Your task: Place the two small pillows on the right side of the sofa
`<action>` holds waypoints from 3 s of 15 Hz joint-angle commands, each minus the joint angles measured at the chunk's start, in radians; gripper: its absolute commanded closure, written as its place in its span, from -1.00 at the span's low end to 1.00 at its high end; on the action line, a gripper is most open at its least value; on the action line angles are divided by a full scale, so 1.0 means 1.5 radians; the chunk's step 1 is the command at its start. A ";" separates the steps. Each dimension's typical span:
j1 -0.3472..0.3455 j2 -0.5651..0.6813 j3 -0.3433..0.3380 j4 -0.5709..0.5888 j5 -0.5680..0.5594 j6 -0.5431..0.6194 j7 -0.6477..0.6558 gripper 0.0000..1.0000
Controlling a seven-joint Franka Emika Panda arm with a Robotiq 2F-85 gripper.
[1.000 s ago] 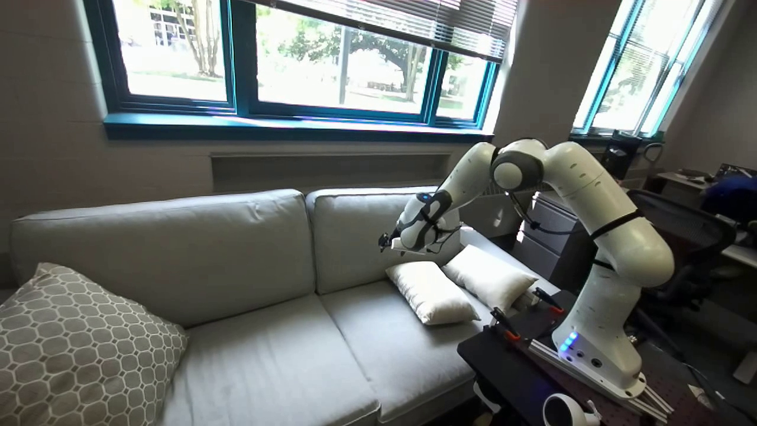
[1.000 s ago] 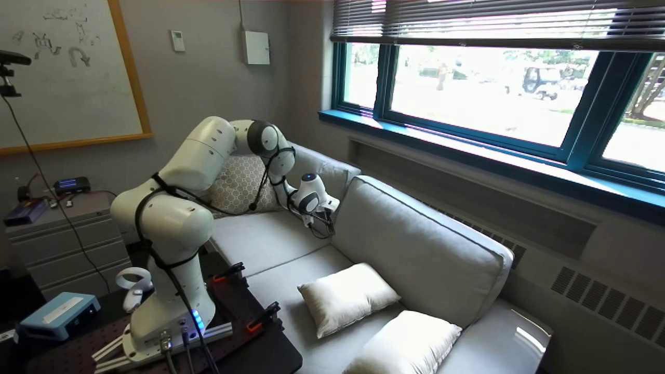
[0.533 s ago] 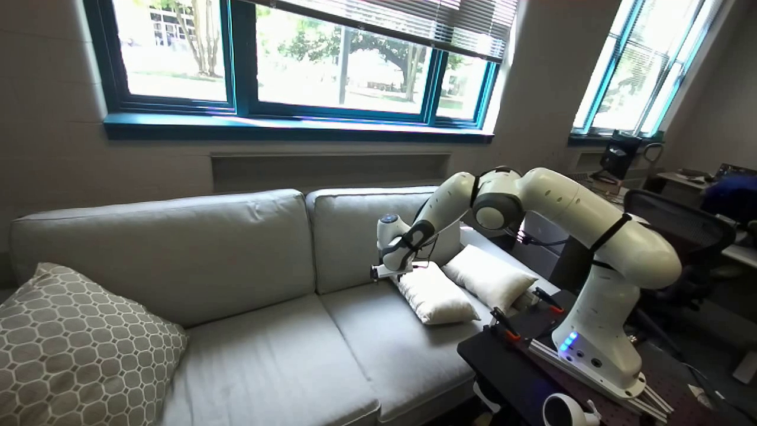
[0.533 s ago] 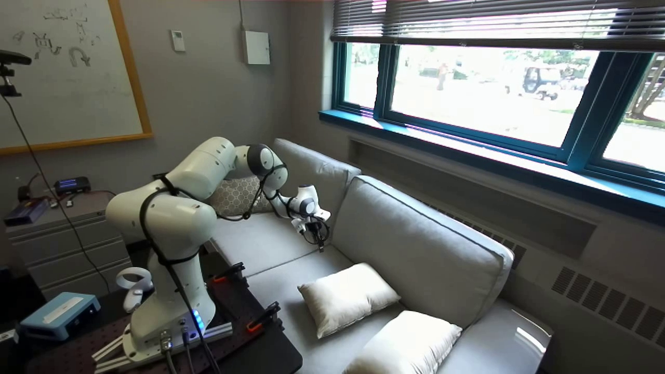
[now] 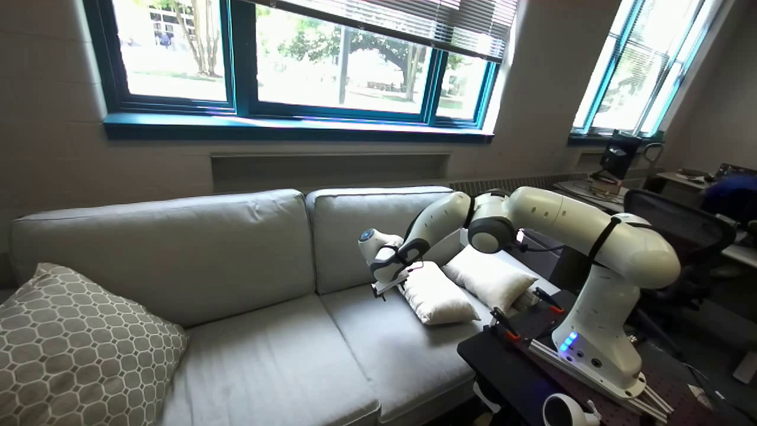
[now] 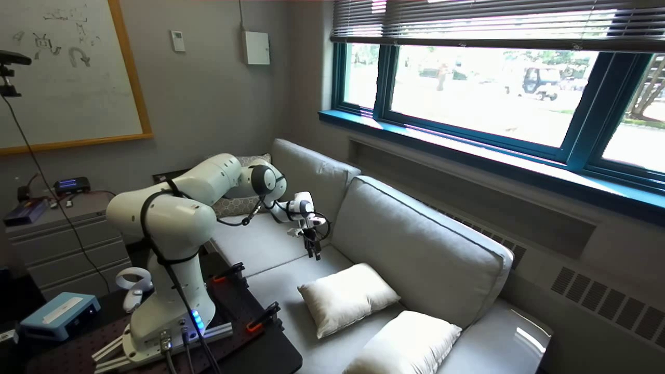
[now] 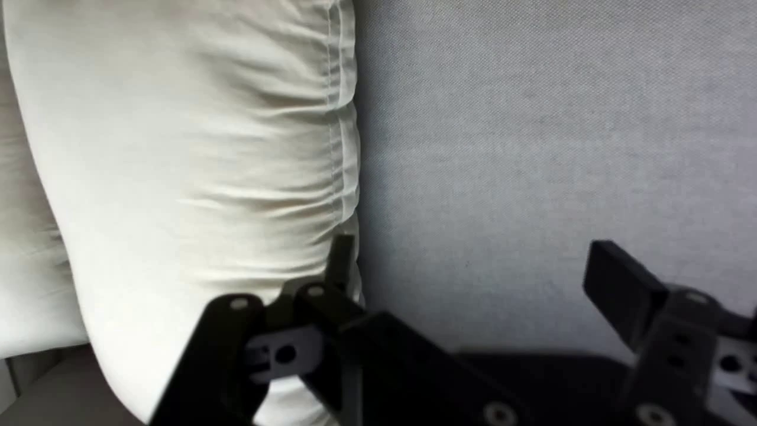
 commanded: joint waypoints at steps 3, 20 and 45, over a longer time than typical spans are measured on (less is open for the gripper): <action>-0.025 0.025 0.070 0.094 -0.050 -0.025 -0.035 -1.00; -0.034 0.026 0.057 -0.076 -0.172 -0.057 0.035 -1.00; -0.190 0.019 0.059 -0.130 -0.225 0.018 0.136 1.00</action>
